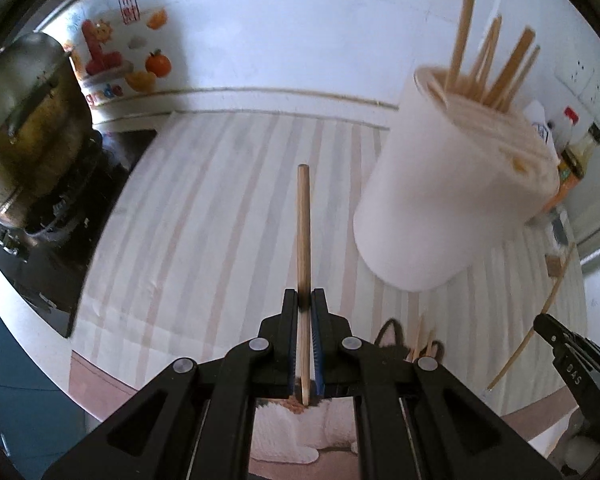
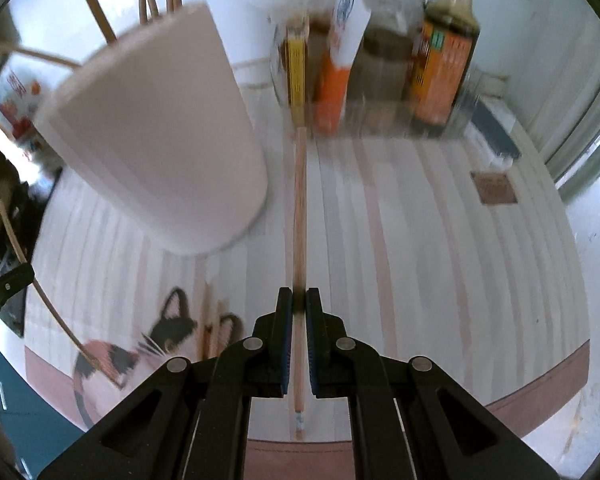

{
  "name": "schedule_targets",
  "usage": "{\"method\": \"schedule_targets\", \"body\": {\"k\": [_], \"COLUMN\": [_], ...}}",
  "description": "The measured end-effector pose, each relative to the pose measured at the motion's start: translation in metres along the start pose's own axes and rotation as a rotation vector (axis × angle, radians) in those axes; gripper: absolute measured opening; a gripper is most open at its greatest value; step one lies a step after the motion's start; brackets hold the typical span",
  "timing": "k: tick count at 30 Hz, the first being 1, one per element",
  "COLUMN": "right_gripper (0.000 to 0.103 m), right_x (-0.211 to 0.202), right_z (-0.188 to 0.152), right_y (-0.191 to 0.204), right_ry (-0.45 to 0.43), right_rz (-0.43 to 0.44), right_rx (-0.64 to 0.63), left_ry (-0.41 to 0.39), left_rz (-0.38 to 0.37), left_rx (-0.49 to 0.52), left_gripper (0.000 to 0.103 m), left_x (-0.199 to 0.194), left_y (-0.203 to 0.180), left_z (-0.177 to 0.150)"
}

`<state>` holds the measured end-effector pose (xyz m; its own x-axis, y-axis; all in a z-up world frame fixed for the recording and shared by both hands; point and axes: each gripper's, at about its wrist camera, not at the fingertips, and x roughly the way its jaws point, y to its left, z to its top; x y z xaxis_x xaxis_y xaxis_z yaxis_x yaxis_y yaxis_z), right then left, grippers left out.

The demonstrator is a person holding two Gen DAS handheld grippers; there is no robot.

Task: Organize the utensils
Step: 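Raise the chopstick in the left gripper over the holder while the right gripper raises its own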

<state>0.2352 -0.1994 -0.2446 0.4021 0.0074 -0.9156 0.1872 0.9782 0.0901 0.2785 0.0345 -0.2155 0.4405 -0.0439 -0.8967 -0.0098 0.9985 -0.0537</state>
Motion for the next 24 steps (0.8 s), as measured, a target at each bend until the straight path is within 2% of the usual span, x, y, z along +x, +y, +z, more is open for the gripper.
{"method": "schedule_targets", "body": {"k": [7,12,16,24], "right_gripper": [0.006,0.006,0.006,0.006], "right_x": [-0.017,-0.023,-0.038,-0.094], "right_z": [0.012,0.023,0.038,0.098], "right_y": [-0.005,-0.006,-0.008,-0.034], "right_ry": [-0.069,-0.11,-0.14,-0.238], "right_rz": [0.018,0.033,0.077,0.22], "right_rx": [0.027,0.04,0.077,0.241], "left_ry": [-0.083,-0.143,-0.189,-0.29], "left_rz": [0.038,0.032,-0.027,-0.135], "left_rx": [-0.002,-0.026,-0.097,-0.223], "left_gripper": [0.004,0.004,0.004,0.004], "left_x": [-0.018,-0.042,-0.074,-0.137], "left_y": [0.008,0.013,0.026,0.048], "left_z": [0.019,0.035,0.055,0.105]}}
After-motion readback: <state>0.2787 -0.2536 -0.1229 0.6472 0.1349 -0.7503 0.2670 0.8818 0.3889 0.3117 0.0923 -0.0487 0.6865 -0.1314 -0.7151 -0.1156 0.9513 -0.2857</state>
